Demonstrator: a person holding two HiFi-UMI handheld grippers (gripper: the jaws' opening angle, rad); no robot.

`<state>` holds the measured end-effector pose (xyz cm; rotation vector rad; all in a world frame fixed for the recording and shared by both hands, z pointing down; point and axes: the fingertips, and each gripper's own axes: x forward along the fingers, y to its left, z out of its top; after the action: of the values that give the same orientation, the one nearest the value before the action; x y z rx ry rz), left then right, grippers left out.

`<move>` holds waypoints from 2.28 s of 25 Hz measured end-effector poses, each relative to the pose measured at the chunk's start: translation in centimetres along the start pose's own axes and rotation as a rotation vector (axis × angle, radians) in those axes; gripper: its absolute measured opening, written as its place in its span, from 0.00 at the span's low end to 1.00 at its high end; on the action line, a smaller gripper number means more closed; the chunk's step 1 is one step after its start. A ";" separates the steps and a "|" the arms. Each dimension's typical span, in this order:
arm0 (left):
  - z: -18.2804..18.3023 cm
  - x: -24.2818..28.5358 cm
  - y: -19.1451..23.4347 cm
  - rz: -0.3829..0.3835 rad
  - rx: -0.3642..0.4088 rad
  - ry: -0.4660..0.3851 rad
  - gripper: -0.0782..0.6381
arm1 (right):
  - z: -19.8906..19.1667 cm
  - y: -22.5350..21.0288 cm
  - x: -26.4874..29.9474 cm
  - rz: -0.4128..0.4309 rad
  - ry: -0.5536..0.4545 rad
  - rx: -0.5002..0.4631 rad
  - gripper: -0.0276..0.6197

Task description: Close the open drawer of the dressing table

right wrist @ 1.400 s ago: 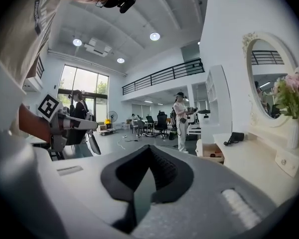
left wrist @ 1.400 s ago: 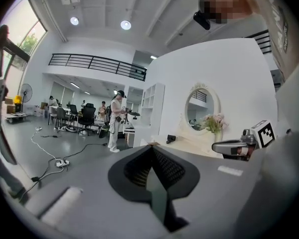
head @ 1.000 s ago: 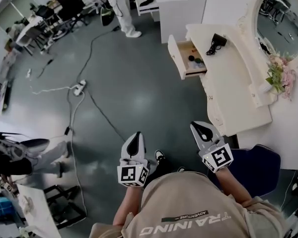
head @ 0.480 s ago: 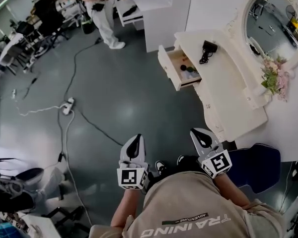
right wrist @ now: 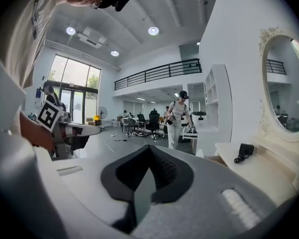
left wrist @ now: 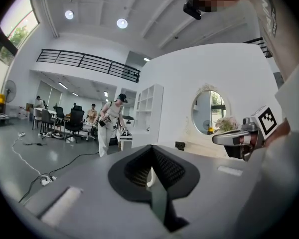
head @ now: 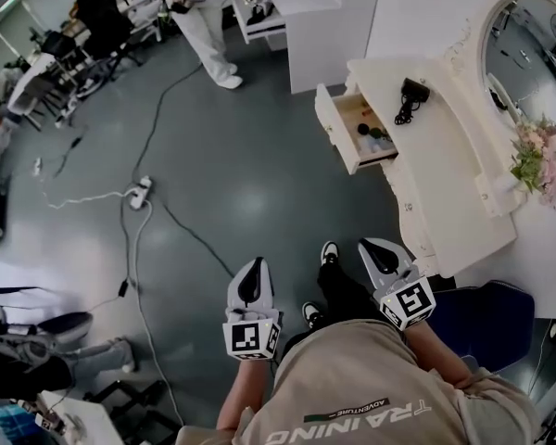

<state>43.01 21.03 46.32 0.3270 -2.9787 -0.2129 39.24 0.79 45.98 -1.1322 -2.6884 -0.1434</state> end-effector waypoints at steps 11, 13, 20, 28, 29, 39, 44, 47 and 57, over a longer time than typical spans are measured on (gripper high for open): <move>1.7 9.1 2.6 0.028 0.031 0.041 0.13 | 2.1 -7.5 9.2 0.047 -0.075 -0.019 0.05; 2.4 12.0 2.4 0.014 0.037 0.042 0.13 | 2.0 -9.7 10.2 0.041 -0.083 0.013 0.05; 6.2 19.3 0.9 0.013 0.034 -0.008 0.13 | 0.1 -17.1 13.4 0.014 -0.064 0.017 0.05; 3.9 22.5 0.6 0.013 0.045 0.068 0.13 | 0.1 -20.6 15.8 0.004 -0.068 0.032 0.05; 3.7 23.1 0.7 0.007 0.041 0.071 0.13 | -0.1 -20.8 16.0 0.000 -0.060 0.036 0.05; 3.0 31.6 3.8 -0.092 0.050 0.069 0.13 | -1.2 -24.0 19.9 -0.091 0.020 0.036 0.05; 5.5 36.2 7.8 -0.132 0.053 0.035 0.13 | 1.4 -24.8 25.0 -0.112 0.014 0.030 0.05; 6.2 37.7 11.1 -0.156 0.084 0.019 0.13 | 2.6 -24.9 28.8 -0.132 0.024 0.006 0.05; 4.9 42.7 19.6 -0.239 0.131 0.074 0.13 | 3.4 -25.0 35.0 -0.262 0.049 0.041 0.05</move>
<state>-3.08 31.03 49.67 0.6921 -2.8813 -0.0284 -2.94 8.20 50.91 -0.7505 -2.7700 -0.1551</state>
